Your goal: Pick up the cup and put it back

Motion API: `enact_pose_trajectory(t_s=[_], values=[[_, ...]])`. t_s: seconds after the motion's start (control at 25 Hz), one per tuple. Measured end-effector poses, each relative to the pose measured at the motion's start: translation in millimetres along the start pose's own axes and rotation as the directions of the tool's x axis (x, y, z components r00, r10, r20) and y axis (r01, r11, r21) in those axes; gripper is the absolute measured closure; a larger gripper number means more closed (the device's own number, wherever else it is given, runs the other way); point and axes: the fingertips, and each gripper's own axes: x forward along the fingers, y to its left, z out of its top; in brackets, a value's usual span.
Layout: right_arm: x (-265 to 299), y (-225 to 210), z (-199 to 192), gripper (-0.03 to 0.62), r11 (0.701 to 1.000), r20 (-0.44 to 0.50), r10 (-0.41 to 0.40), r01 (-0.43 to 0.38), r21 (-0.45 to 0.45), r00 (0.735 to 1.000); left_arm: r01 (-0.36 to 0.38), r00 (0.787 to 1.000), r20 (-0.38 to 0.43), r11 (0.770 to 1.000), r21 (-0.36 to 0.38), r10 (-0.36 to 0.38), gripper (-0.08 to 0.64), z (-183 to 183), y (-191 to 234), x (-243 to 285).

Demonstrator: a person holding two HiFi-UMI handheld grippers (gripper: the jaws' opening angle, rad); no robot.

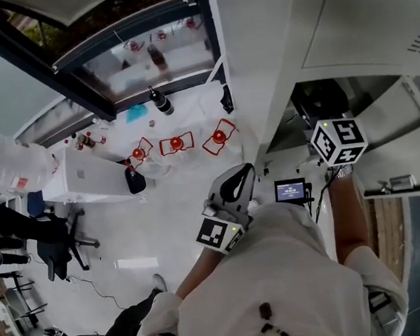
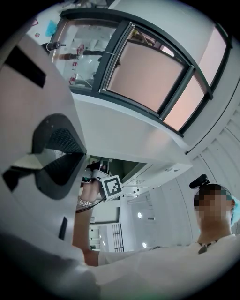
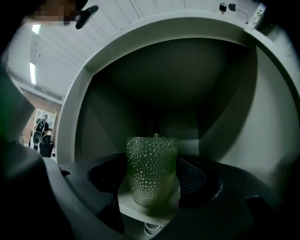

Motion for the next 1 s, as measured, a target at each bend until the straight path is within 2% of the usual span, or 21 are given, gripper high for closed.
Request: enact_pose_trajectory(t_s=[0.16,0.4,0.68,0.88,0.92,1.0], values=[[4.2,3.5,0.2,0.252,0.999,-0.004,-0.013,0.013,-0.045,1.0,0.004,1.0,-0.005,1.0,0.001,-0.004,0.552,-1.6,0.0,2.0],[0.6,11.0,-1.4,0.252,0.997,-0.017,0.013,-0.015,-0.081,1.0,0.028,0.999,-0.023,0.999,0.022,-0.028,0.551,-5.9,-8.6,6.3],[-34.6,3.0,6.3,0.252,1.0,0.027,0.006,-0.007,0.005,1.0,0.084,0.995,-0.053,0.996,0.008,-0.083,0.551,-18.0,-29.8,12.3],[-73.9,2.2,1.5,0.256,1.0,0.031,0.009,-0.009,0.002,0.999,0.124,0.991,-0.06,0.992,0.012,-0.123,0.551,-23.0,-52.6,14.7],[-82.9,0.1,0.3,0.291,1.0,0.038,-0.005,0.005,0.018,0.999,0.128,0.99,-0.061,0.992,0.014,-0.127,0.551,-23.5,-56.7,14.4],[-100.7,-5.3,-3.2,0.49,0.998,0.049,-0.042,0.039,0.059,0.998,0.131,0.989,-0.066,0.991,0.015,-0.13,0.551,-23.9,-65.3,12.2]])
